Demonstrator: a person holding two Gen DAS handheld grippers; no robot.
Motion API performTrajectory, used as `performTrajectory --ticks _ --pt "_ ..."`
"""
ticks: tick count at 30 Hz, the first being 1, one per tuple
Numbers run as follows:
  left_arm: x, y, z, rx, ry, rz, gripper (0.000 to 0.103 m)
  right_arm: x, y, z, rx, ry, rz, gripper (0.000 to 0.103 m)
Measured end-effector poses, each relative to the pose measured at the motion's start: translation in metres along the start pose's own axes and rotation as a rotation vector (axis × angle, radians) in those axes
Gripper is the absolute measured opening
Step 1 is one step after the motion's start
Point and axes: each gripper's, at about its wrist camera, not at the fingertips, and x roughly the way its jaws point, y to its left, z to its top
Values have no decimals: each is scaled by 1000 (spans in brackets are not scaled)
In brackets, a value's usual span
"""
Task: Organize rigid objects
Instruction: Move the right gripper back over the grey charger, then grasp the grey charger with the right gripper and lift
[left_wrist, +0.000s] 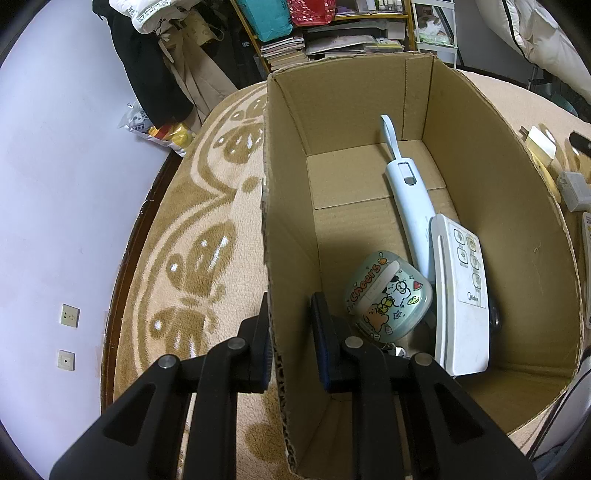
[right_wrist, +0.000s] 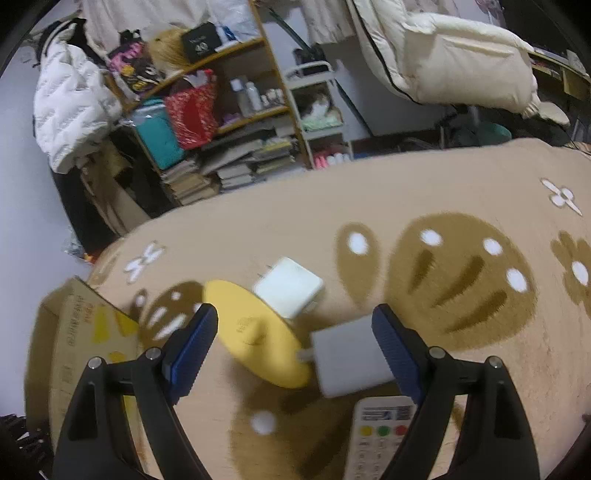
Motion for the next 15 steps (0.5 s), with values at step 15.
performTrajectory --ticks 15 --pt "-1 -4 -1 13 -4 14 19 22 -15 -8 -17 57 -124 82"
